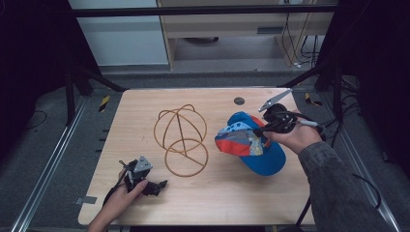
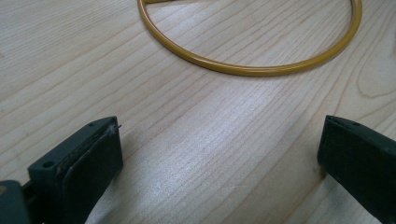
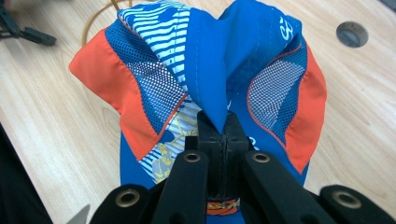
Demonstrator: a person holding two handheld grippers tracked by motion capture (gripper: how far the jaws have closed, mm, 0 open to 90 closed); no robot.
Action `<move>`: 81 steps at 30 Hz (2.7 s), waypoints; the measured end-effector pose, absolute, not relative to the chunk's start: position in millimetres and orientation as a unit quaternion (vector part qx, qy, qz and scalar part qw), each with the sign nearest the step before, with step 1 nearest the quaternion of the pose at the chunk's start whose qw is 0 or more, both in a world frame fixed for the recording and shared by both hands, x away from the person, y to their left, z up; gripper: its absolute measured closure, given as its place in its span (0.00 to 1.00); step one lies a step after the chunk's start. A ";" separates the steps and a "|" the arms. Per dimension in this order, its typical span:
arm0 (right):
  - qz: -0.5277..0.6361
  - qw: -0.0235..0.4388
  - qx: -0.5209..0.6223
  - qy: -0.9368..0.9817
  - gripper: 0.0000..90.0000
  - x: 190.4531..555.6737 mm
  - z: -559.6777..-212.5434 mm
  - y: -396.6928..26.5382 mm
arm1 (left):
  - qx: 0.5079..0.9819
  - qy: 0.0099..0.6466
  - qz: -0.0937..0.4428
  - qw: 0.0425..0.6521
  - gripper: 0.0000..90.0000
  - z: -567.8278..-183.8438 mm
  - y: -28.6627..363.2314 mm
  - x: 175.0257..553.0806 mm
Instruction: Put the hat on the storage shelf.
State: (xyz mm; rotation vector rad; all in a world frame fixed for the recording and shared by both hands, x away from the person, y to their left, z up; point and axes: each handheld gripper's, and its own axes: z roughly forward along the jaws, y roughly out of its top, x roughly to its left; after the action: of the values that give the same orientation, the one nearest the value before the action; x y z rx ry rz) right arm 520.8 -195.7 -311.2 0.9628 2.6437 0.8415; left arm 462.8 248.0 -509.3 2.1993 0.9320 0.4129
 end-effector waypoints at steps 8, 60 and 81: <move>0.300 0.122 0.318 0.891 1.00 515.2 -287.6 -202.3 | 0.850 0.360 0.159 0.351 0.00 -509.3 248.1 462.7; 0.402 0.197 0.206 0.870 1.00 516.3 -175.7 -104.7 | 0.851 0.359 0.159 0.349 0.00 -509.0 248.2 462.6; 0.371 0.188 0.164 0.895 1.00 535.5 -173.7 -37.8 | 0.850 0.360 0.160 0.350 0.00 -509.1 248.1 462.6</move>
State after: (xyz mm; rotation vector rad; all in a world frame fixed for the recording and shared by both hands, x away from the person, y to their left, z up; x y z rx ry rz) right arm 535.5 -37.8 -173.7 0.4625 2.5172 1.0439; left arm 462.6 248.1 -509.1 2.2020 0.9334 0.4145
